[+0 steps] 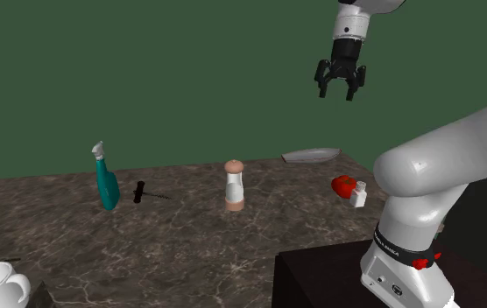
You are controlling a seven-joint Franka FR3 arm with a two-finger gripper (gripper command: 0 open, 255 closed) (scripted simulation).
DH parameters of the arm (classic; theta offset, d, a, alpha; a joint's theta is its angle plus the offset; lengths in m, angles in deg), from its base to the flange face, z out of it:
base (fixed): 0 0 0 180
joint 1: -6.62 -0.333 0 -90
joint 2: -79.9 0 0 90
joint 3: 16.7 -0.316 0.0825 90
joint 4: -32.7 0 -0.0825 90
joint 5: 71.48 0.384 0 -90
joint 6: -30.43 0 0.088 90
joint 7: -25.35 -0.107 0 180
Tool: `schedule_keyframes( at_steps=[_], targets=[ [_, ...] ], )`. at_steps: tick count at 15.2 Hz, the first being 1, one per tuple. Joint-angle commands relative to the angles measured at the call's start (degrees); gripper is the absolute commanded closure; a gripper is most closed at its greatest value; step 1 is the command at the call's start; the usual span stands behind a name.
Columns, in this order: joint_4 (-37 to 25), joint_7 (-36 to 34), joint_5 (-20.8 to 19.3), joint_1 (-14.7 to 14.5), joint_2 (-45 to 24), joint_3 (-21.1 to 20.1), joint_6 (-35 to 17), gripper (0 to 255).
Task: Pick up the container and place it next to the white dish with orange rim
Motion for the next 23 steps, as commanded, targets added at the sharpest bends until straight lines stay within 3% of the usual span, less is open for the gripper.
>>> schedule_keyframes(
  at_steps=[1,13,23],
  targets=[
    [0.0,0.0,0.0,0.0,0.0,0.0,0.0,0],
    [-0.3,-11.4,4.9,-4.7,-15.3,-13.1,-15.0,0],
    [-8.4,-22.2,2.4,-7.5,-34.6,-22.2,-25.2,0]
  ],
)
